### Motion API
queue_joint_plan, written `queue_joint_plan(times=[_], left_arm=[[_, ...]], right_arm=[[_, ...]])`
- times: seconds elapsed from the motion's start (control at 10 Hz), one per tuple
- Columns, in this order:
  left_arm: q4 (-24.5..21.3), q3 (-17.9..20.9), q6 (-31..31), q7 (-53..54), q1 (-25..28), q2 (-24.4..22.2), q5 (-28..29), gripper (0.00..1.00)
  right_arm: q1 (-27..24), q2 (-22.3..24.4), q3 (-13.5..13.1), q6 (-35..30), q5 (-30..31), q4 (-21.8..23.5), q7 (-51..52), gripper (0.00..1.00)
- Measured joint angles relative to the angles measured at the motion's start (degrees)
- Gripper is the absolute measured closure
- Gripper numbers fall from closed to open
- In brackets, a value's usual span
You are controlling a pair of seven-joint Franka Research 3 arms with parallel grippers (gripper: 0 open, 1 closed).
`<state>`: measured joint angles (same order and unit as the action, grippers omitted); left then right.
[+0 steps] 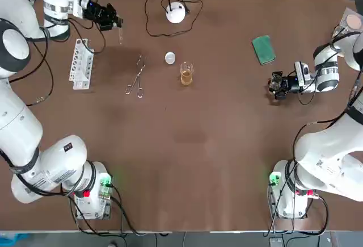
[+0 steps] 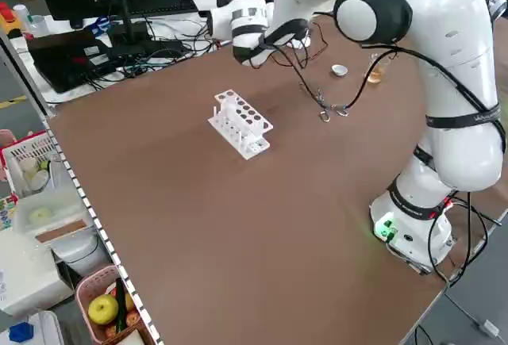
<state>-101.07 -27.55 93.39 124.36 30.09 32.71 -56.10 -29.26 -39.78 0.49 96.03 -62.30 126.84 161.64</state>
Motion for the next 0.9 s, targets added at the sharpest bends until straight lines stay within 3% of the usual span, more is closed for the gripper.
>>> queue_joint_plan(times=[0.5, 0.9], left_arm=[[-8.7, -9.5, 12.3, -4.2, -0.5, -4.3, -1.6, 0.79], [-12.0, -9.9, 19.8, -10.1, -6.4, -9.1, -1.6, 0.79]], right_arm=[[7.5, 0.0, 0.5, -0.4, -9.5, 0.4, -1.4, 0.62], [15.3, 0.5, 0.6, -0.4, -20.1, 2.5, -1.6, 0.62]])
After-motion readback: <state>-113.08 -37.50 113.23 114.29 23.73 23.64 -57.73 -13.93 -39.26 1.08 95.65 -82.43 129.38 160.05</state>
